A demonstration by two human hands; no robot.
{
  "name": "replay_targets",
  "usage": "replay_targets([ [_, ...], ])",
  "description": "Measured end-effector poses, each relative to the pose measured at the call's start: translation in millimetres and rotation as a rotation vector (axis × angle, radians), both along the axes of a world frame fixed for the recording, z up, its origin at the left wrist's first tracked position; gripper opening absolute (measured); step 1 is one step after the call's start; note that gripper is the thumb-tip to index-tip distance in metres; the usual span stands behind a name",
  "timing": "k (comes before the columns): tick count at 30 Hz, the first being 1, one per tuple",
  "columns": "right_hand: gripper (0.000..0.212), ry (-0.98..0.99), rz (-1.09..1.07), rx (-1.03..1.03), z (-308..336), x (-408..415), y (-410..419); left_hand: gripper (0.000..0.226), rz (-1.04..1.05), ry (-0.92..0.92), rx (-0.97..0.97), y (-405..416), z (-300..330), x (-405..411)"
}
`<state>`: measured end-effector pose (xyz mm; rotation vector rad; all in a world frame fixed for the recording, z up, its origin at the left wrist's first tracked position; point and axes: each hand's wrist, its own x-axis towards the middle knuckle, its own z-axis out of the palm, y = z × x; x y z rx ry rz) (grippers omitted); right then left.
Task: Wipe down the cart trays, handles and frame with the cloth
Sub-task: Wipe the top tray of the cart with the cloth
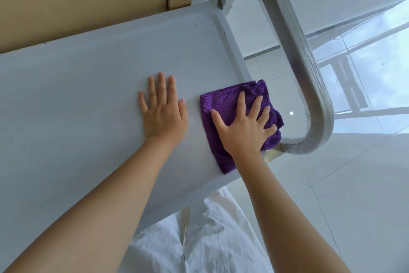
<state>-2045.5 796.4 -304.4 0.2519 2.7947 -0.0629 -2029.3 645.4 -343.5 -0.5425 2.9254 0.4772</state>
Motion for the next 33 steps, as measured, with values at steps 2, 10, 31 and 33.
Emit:
replay_targets([
  [2,0.085,0.048,0.111,0.023,14,-15,6,0.064,-0.003,-0.008,0.016,0,1,0],
  [10,0.083,-0.009,0.73,-0.038,-11,-18,41,0.06,-0.029,0.03,0.02,-1,1,-2],
  [31,0.087,0.076,0.295,-0.111,-14,22,40,0.056,-0.416,0.065,0.028,33,4,100],
  [33,0.092,0.073,0.301,-0.076,-15,31,43,0.057,-0.405,0.055,-0.007,32,2,98],
])
